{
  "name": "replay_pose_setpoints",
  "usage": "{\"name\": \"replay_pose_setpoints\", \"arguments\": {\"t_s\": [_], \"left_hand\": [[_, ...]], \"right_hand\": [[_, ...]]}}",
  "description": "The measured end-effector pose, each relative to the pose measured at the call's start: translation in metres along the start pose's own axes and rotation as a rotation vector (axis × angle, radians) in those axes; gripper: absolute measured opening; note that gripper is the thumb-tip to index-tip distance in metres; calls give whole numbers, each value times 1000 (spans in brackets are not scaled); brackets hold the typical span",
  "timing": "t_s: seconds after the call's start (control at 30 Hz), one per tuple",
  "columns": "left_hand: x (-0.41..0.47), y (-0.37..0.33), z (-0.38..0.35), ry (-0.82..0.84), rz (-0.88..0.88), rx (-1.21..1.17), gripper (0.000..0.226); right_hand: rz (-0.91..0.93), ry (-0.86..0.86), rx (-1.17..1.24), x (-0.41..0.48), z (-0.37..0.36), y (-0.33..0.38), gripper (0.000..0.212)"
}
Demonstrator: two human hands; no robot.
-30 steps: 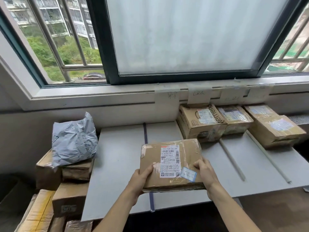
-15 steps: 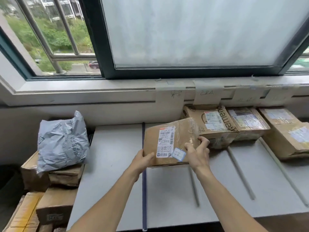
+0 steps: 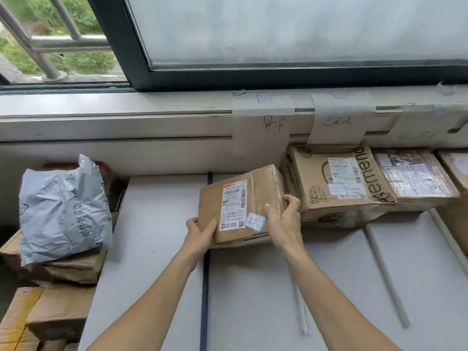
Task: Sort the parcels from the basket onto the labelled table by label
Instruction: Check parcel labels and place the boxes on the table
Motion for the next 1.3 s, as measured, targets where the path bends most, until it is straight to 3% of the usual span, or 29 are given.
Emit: {"name": "replay_pose_setpoints", "arguments": {"t_s": [0.1,0.3,0.47,0.57,0.7,0.83,0.97,1.3], "left_hand": [[14,3,8,-42,-7,-42,62],[40,-1,26,-67,-4,-47,64],[51,0,22,-68,-16,19,85],[57,-2,13,-102,-63,79,96],[54,-16,4,-143,-80,110,108],[53,-25,-3,-168,-64,155,106],[61,-30,-11,-183,-89,238,87],[83,-42,-24,-172,-146,261,83]], "right_hand": [[-39,25,35,0,-14,1,60],[-124,93,112,9,-43,-10,41],[-155,62,56,24,-51,-16,50],[-49,67,-11,32,-52,-14,63],[272,118,-291,39,-56,-3,83],[516,313,-598,32,-58,-4,96],[592,294,-769,37,-65,-15,102],[585,244,-783,57,-71,-8,94]]}}
Point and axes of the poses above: each hand's wrist, its own x-axis towards the middle knuckle, its own z-axis out of the back of the hand, y = z × x, the point moved 1 cm from there along x, towards the middle knuckle, and after that the axes turned 15 degrees about -y, right-handed, at the moved point
